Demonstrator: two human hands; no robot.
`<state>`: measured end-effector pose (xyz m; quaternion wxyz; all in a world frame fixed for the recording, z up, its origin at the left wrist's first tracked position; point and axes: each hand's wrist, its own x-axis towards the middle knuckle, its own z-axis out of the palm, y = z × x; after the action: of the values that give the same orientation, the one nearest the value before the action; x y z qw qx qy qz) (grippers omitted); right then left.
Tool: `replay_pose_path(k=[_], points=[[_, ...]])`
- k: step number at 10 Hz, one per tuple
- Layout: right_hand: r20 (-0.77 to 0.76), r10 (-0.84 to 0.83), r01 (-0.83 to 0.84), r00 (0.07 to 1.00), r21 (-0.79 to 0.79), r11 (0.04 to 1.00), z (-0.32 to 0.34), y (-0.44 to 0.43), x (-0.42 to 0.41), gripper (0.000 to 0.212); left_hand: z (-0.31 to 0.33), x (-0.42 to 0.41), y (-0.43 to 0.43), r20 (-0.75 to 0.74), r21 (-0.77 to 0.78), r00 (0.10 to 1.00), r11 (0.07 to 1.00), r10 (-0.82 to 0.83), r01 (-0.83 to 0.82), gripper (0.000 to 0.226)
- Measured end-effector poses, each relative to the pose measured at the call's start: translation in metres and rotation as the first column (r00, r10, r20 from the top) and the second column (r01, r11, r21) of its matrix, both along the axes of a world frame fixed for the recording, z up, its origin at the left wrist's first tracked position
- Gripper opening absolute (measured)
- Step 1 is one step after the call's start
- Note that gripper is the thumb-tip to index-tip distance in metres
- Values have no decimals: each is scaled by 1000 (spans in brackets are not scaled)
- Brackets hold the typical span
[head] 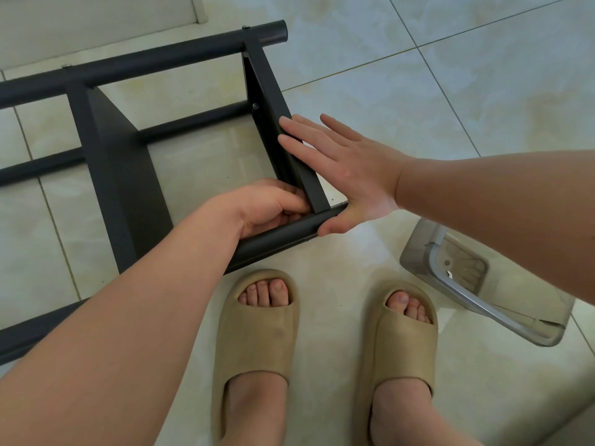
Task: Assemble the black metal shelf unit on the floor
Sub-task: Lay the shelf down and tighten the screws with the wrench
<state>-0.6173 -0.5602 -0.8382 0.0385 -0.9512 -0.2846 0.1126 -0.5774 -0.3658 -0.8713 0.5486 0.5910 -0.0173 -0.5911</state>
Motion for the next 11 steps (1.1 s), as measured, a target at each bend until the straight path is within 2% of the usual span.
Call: replay_pose_path(k=[1, 3, 4, 5, 6, 7, 8, 9, 10, 11], points=[[-6, 4, -4, 1000, 6, 1000, 0, 0, 0, 128, 0, 0, 0, -1, -4, 1000, 1000, 3, -3, 19], [-48, 3, -3, 999, -14, 1000, 4, 1, 0, 129, 4, 0, -1, -53, -24, 998, 999, 20, -21, 20], [-114, -35, 21, 993, -117, 993, 18, 6, 0, 128, 10, -1, 0, 185, 152, 978, 981, 92, -121, 21], [-188, -160, 133, 969, -148, 980, 41, 9, -13, 120, 22, -6, 8, 724, 392, 682, 873, -99, -290, 18], [-280, -409, 421, 868, -21, 907, 65, -4, -47, 95, 46, -19, 18, 916, 258, 384, 903, -116, -343, 11], [-302, -631, 667, 715, 20, 745, 82, -38, -100, 59, 82, -38, -2, 968, 162, 218, 972, -124, -168, 9], [-287, -733, 749, 617, -71, 659, 90, -72, -154, 35, 109, -65, -43, 954, 231, 172, 968, -245, 95, 10], [-339, -791, 797, 510, -159, 582, 78, -100, -194, 22, 113, -89, -82, 883, 449, -57, 802, -467, 394, 23], [-380, -806, 801, 454, -223, 556, 49, -119, -216, 23, 100, -108, -117, 784, 620, -393, 590, -480, 517, 32], [-425, -794, 782, 435, -259, 567, 10, -130, -221, 28, 73, -126, -141, 695, 719, -561, 437, -450, 540, 39]])
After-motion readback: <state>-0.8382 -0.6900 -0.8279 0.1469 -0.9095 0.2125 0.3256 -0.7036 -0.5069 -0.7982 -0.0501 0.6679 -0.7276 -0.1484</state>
